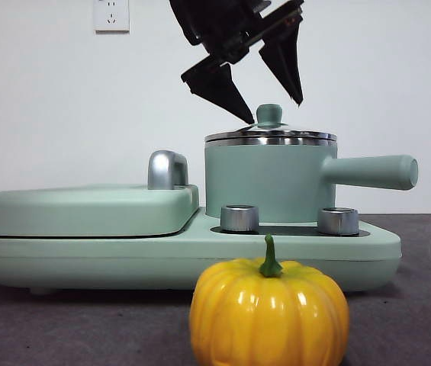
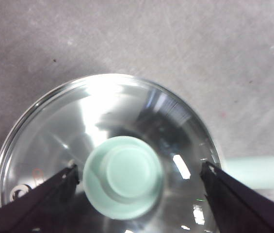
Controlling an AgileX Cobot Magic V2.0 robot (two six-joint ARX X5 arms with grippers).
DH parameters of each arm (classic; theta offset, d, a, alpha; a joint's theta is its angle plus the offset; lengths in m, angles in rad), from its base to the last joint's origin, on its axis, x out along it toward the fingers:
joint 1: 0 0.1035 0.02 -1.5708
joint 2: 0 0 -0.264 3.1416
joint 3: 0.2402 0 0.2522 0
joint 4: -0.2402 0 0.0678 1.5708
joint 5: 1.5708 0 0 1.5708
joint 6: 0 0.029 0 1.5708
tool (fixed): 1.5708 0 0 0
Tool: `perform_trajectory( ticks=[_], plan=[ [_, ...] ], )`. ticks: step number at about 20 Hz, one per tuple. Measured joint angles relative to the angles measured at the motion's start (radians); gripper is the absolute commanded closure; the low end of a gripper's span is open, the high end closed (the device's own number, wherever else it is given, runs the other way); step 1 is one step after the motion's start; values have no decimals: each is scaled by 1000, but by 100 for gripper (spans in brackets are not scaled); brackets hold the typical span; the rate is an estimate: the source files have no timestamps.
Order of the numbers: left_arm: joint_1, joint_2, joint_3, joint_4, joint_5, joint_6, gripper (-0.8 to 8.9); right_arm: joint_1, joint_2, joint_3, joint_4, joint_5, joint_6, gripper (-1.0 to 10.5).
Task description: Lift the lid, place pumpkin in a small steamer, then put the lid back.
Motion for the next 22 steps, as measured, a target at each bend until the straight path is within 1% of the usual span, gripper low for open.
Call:
perform_trajectory(
  ticks=[1, 3, 7, 10, 11, 16, 18, 22],
  plan=[
    [-4, 12, 0, 3, -21, 10, 480, 0, 0, 0, 0, 0, 0, 504],
    [-6, 19, 5, 13, -28, 15, 498, 0, 0, 0, 0, 0, 0, 504],
    [-8, 26, 9, 23, -41, 21, 640, 0, 0, 0, 0, 0, 0, 504],
    [-16, 28, 16, 29, -55, 42, 751, 0, 0, 0, 0, 0, 0, 504],
    [-18, 28, 16, 27, -64, 43, 766, 0, 0, 0, 0, 0, 0, 504],
    [-19, 28, 25, 17, -71, 43, 769, 0, 0, 0, 0, 0, 0, 505],
    [-19, 32, 51, -23, -77, 43, 794, 0, 0, 0, 0, 0, 1, 505],
    [-19, 46, 175, -129, -78, 43, 794, 8, 25, 16, -18, 0, 11, 505]
  ],
)
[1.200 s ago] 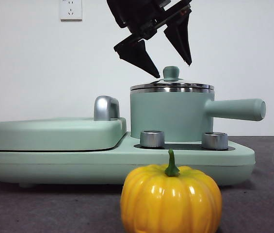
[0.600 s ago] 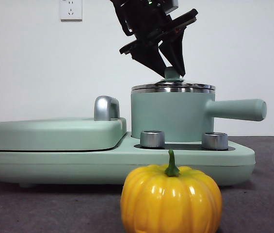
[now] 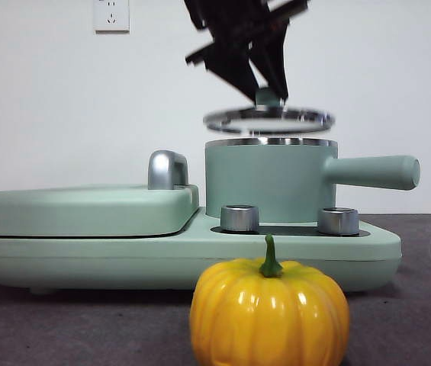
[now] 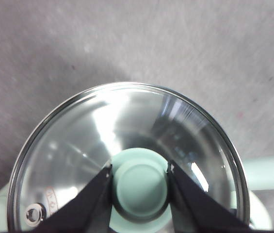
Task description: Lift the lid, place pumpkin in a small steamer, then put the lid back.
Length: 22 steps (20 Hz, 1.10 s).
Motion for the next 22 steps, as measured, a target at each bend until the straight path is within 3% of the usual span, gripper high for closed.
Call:
perform_trajectory(
  ticks=[6, 13, 17, 22],
  plan=[
    [16, 0, 116, -107, 0, 0, 794, 157, 173, 145, -140, 72, 2, 505],
    [122, -39, 117, -212, 0, 23, 795, 560, 426, 197, -150, 285, 93, 500],
    [227, -65, 118, -223, 0, 26, 795, 750, 582, 198, -149, 385, 153, 392],
    [318, -72, 118, -225, -2, 26, 795, 865, 739, 198, -148, 444, 196, 392]
  ],
)
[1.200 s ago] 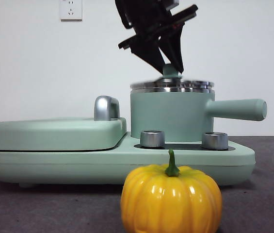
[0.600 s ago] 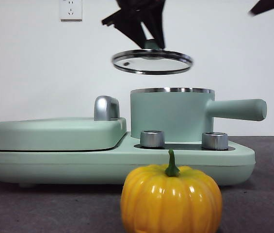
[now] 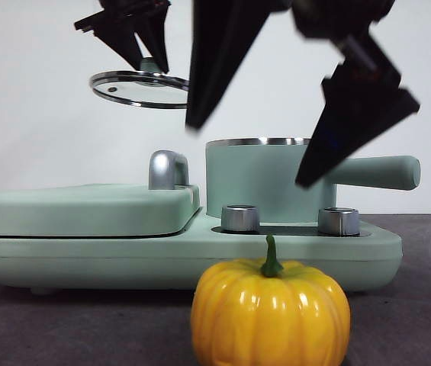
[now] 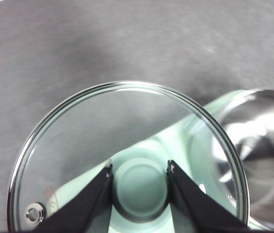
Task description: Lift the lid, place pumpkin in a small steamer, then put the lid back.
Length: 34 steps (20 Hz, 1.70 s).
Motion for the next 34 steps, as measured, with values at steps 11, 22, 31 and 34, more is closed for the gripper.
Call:
perform_trajectory(
  ticks=[11, 22, 31, 34],
  plan=[
    [75, -1, 0, 0, 0, 0, 795, 71, 254, 1, 7, 100, -4, 391],
    [77, -1, 0, -1, 0, 0, 795, 71, 315, 1, 14, 51, -26, 644],
    [75, -1, 0, -61, 0, -26, 795, 70, 314, 164, -228, 25, -64, 711],
    [70, -1, 0, -84, 0, -31, 795, 53, 314, 336, -394, 25, -112, 716]
  ],
)
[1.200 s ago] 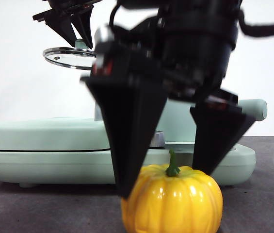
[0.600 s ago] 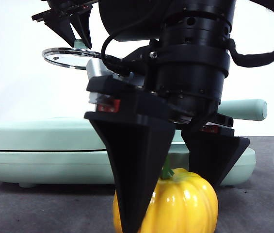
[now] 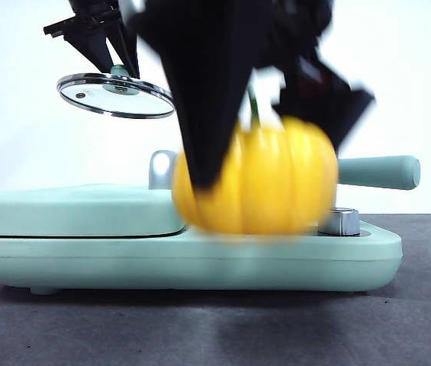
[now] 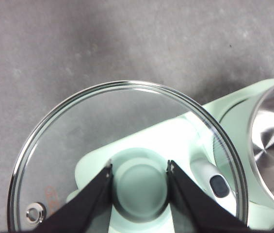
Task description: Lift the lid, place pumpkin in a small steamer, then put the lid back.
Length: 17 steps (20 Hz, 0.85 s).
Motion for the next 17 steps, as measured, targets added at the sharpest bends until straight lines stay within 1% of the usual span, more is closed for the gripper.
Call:
perform_trajectory(
  ticks=[2, 3, 6, 7, 11, 14, 17],
  plan=[
    [0, 0, 0, 2, 0, -4, 795, -24, 0, 123, -94, 3, -17, 716],
    [0, 0, 0, -2, 0, -4, 795, -45, -1, 182, -134, 22, -22, 716],
    [0, 0, 0, -14, 0, -3, 795, -127, -4, 327, -141, 98, -42, 716],
    [0, 0, 0, -15, 0, -3, 795, -159, -4, 360, -140, 109, -49, 716],
    [0, 0, 0, -12, 0, -3, 795, -307, 14, 439, -134, 109, -82, 716],
    [0, 0, 0, -2, 0, -2, 795, -402, 112, 520, -134, 109, -112, 715],
    [0, 0, 0, 4, 0, -1, 795, -435, 235, 616, -134, 108, -145, 715]
  ],
)
